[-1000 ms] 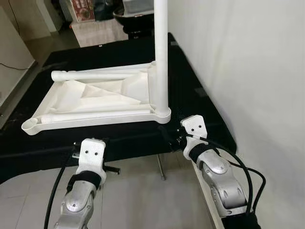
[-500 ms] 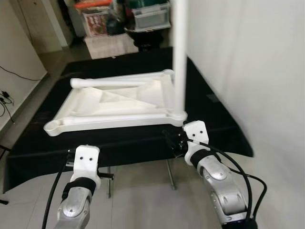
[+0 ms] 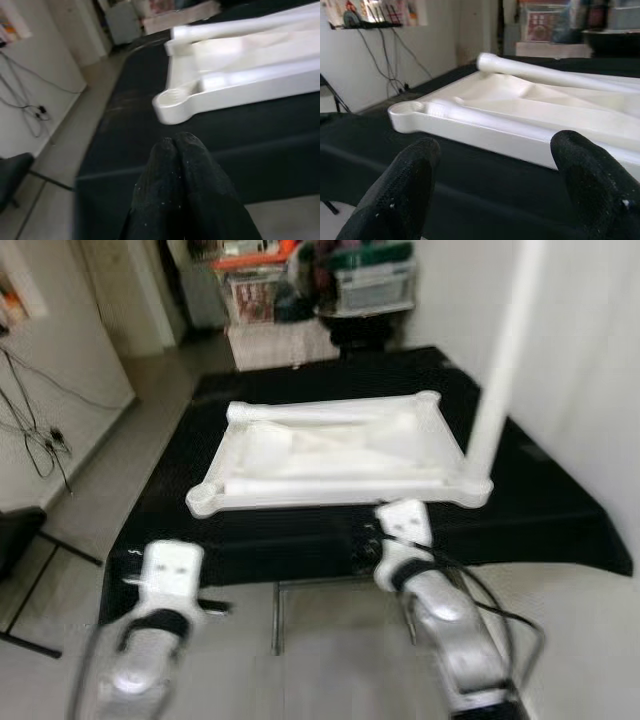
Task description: Building children table
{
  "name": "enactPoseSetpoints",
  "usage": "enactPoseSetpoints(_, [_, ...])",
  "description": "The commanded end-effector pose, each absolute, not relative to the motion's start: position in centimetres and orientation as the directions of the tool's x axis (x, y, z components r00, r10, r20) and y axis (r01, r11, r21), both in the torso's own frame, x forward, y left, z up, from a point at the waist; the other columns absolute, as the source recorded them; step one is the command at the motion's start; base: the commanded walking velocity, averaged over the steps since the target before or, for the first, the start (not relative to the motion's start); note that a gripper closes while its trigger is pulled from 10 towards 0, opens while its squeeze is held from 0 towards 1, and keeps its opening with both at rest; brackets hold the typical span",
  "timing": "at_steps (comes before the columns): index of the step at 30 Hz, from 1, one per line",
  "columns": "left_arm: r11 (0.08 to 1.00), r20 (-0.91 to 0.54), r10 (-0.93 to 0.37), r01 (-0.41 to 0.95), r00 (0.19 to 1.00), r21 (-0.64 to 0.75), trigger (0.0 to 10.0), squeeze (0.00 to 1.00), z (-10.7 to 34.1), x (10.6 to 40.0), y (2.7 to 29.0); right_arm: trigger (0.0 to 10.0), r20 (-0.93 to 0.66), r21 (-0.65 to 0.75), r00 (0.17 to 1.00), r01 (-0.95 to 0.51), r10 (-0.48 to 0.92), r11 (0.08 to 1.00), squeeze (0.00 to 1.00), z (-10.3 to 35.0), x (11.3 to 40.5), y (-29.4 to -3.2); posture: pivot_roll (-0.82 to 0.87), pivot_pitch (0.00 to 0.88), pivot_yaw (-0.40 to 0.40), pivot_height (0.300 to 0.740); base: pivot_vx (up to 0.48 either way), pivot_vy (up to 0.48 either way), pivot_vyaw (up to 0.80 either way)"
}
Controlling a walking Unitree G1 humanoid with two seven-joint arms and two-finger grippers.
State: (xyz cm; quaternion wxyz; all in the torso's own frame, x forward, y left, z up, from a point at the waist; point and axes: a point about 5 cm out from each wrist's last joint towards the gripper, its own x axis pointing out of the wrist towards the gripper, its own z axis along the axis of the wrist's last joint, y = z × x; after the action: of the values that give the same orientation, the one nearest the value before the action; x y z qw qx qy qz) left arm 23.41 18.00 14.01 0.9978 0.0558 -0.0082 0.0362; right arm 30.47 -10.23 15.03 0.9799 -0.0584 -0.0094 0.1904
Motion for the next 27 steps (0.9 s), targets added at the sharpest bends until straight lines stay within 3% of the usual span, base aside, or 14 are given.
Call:
enactPoseSetpoints(1, [0.989,0.010,0.062,-0.063,0.998,0.133,10.0,0.00,14.1,23.2,18.3,10.0,-0.034,-0.063,0.942,-0.337,0.335,0.939,0.00,14.6,31.0,-10.8,0.00,0.084,0.105,0.740,0.000,0.000,0.00])
enactPoseSetpoints(8, [0.984,0.044,0.128,-0.132,0.991,0.122,10.0,0.00,15.7,23.4,20.7,10.0,-0.024,0.002,0.936,-0.350,0.350,0.937,0.00,16.0,32.6,-9.3,0.01,0.074,0.103,0.740,0.000,0.000,0.00])
enactPoseSetpoints(9, [0.985,0.052,0.114,-0.119,0.992,0.128,10.0,0.00,15.8,23.8,20.5,10.0,-0.035,-0.019,0.934,-0.356,0.355,0.934,0.00,15.9,32.9,-9.0,0.00,0.038,0.109,0.740,0.000,0.000,0.00])
enactPoseSetpoints(14, [0.984,0.026,0.064,-0.067,0.998,0.166,10.0,0.00,14.6,24.0,18.8,10.0,-0.052,-0.099,0.938,-0.347,0.343,0.933,0.00,14.9,32.4,-9.5,-0.03,0.039,0.120,0.740,0.000,0.000,0.00])
enactPoseSetpoints(27, [0.983,0.033,0.020,-0.026,0.999,0.181,10.0,0.00,14.9,23.9,18.1,10.0,-0.057,-0.066,0.926,-0.376,0.373,0.924,0.00,15.1,32.6,-9.6,-0.01,0.091,0.102,0.740,0.000,0.000,0.00])
